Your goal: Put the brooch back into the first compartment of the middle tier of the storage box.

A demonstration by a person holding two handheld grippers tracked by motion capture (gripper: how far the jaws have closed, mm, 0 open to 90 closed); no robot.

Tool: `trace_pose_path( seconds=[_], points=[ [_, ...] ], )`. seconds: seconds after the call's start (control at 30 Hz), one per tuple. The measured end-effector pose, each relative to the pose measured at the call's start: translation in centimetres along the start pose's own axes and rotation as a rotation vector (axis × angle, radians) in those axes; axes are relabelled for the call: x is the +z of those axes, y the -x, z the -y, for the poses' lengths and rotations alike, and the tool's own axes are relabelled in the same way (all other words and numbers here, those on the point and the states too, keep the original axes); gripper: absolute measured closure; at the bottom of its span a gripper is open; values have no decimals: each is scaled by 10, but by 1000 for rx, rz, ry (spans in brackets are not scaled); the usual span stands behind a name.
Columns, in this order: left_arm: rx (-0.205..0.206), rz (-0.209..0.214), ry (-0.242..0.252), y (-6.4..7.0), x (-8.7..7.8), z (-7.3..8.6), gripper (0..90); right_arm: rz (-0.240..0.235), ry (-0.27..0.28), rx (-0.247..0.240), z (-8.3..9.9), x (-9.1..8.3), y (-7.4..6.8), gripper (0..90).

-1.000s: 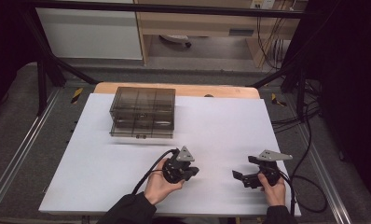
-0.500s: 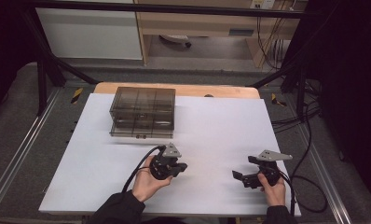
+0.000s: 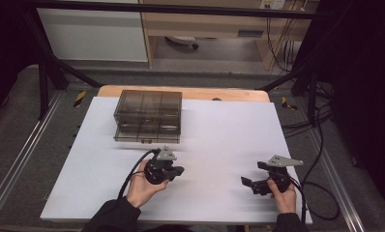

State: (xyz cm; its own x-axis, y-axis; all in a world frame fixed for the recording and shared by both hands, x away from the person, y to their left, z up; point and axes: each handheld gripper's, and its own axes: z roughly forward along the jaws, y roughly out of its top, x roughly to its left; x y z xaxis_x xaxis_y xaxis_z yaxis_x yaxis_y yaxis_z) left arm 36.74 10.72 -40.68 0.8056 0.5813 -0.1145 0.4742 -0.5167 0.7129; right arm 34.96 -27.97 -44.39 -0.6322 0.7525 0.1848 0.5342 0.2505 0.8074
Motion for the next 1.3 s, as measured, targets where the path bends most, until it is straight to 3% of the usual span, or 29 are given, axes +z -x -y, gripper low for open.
trace_pose_path(
  seconds=[1.3],
  points=[
    [-63, -93, 25, -44, -50, 18, 883, 0, -2, 0, 0, 0, 0, 17]
  ],
)
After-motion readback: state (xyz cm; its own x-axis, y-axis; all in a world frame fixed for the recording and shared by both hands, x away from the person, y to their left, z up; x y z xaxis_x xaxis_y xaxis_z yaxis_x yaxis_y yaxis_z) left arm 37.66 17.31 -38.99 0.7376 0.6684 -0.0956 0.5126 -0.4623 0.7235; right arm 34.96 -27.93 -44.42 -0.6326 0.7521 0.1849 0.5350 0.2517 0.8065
